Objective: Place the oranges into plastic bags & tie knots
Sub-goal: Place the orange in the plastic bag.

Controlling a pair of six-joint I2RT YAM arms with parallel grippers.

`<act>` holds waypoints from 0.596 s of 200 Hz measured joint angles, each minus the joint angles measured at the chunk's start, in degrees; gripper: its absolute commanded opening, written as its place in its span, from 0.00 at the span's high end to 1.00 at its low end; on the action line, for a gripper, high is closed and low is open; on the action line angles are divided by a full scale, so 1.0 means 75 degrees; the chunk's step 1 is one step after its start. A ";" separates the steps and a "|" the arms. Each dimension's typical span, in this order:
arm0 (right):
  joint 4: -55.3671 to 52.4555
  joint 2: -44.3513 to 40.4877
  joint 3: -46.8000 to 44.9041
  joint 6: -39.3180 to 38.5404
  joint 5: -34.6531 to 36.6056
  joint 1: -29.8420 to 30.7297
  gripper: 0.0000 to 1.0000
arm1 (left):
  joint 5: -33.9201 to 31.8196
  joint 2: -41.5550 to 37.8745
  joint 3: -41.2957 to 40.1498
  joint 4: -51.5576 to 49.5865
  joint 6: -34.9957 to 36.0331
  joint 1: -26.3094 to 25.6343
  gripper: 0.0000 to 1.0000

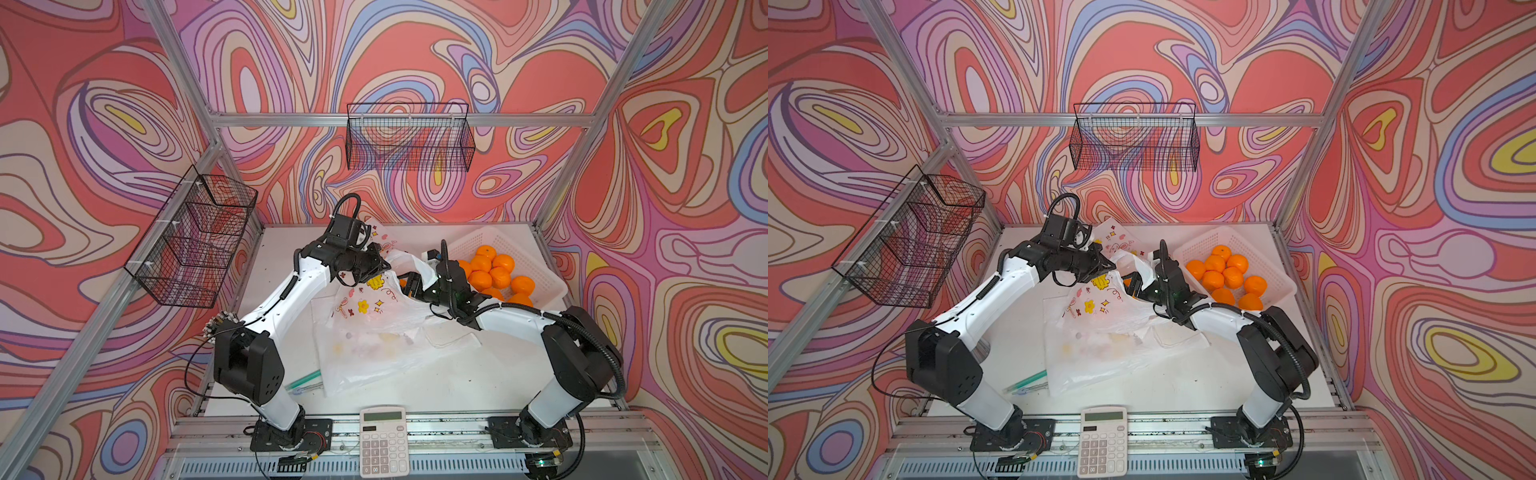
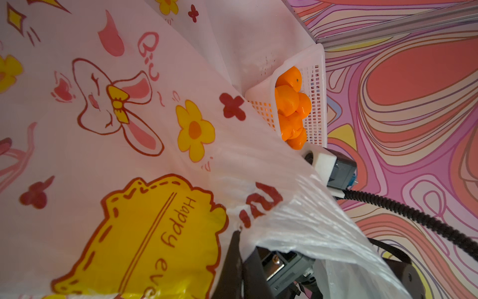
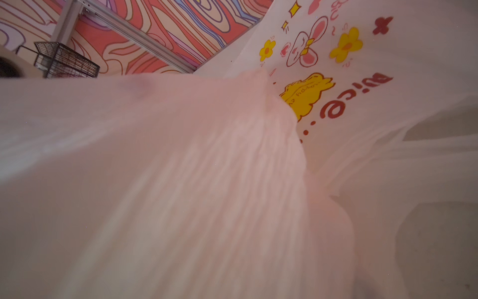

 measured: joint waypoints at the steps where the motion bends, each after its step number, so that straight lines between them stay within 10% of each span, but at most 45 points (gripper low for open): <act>1: -0.0003 -0.0003 0.0000 0.0000 0.0026 0.0000 0.11 | -0.0009 0.0000 0.0000 0.0000 0.0003 0.0000 1.00; 119: -0.1970 -0.2868 -0.1105 -0.1215 0.0796 -0.0545 0.02 | -0.0079 -0.0029 0.0000 -0.0003 0.0055 0.0000 1.00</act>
